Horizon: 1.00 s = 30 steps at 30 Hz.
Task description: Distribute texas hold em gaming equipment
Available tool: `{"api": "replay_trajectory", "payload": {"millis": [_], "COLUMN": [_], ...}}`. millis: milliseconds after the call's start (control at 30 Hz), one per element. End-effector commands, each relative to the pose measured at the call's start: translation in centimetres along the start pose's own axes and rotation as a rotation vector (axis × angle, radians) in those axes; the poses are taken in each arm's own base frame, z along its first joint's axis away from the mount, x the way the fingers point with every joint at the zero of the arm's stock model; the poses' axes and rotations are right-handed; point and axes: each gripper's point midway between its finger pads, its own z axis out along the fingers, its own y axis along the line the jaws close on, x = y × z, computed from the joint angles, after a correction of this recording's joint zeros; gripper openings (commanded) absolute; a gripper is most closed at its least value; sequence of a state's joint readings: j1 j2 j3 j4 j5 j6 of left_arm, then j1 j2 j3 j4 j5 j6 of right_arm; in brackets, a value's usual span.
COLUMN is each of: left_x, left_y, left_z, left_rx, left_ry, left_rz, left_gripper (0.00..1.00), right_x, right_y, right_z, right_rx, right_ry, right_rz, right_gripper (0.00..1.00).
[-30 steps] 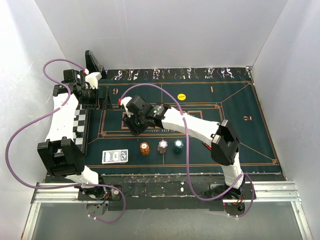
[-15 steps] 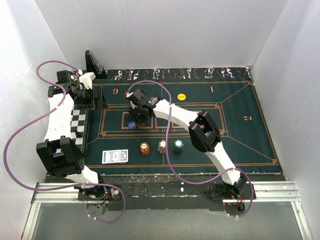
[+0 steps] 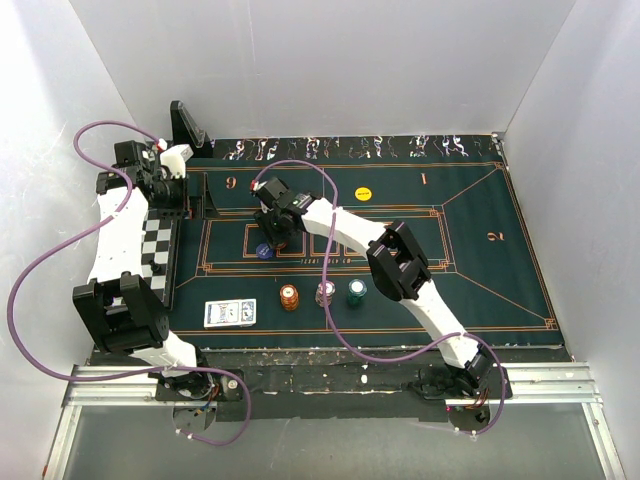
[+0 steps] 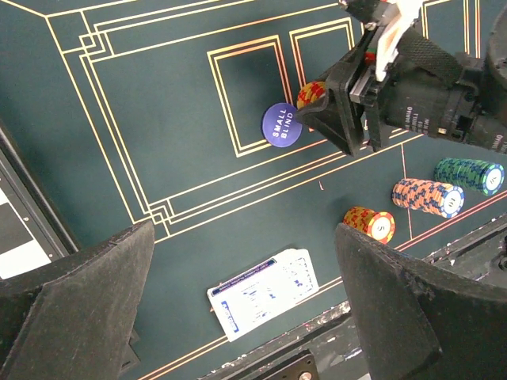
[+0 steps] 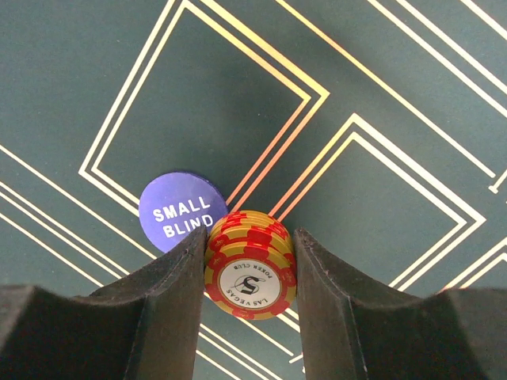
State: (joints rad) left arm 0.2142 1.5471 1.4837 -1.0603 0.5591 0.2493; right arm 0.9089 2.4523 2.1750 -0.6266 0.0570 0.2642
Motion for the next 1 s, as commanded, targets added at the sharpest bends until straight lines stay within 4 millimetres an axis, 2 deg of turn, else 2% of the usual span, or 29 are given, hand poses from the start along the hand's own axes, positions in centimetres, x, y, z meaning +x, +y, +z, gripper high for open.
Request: {"api": "replay_trajectory", "payload": {"millis": [0,33,67,267,433,533,667,800,900,967], "left_x": [-0.8,-0.6,-0.7,-0.5,-0.5,-0.5,-0.7,-0.9,-1.1,-1.2], "left_y": [-0.4,-0.5,-0.5,-0.7,-0.8,-0.8,-1.0,-1.2,-1.4,-1.4], "left_z": [-0.3,-0.2,-0.2,-0.4,-0.6,-0.6,-0.9,-1.2,-1.3,-1.4], "left_rx": [0.024,0.029,0.031,0.031,0.028,0.028,0.027,0.027,0.032,0.03], "left_ry": [-0.038,-0.034,-0.037,-0.043,-0.045,-0.041,-0.052,-0.066,-0.072,-0.074], "left_rz": [0.005,0.001,0.003,0.003,0.002,-0.002,-0.005,-0.009,-0.012,-0.013], "left_gripper": [0.98,0.98,0.98,0.98,0.98,0.98,0.98,0.98,0.98,0.98], "right_x": [-2.3,-2.2,-2.1,-2.9,-3.9,-3.9,-5.0,-6.2,-4.9,-3.1], "right_y": [0.0,0.0,-0.2,-1.0,-1.3,-1.2,-0.9,0.2,1.3,2.2], "right_z": [0.1,0.2,0.3,0.1,-0.7,-1.3,-4.0,-9.5,-12.9,-14.3], "right_rx": [-0.005,-0.003,0.006,0.016,0.007,0.004,0.024,0.047,0.046,0.03], "right_ry": [-0.068,-0.067,-0.064,-0.086,-0.109,-0.11,-0.143,-0.213,-0.229,-0.206], "right_rz": [0.031,0.032,0.033,0.042,0.042,0.038,0.022,-0.009,-0.041,-0.06], "right_gripper": [0.37,0.44,0.47,0.57,0.76,0.8,0.82,0.84,0.85,0.86]}}
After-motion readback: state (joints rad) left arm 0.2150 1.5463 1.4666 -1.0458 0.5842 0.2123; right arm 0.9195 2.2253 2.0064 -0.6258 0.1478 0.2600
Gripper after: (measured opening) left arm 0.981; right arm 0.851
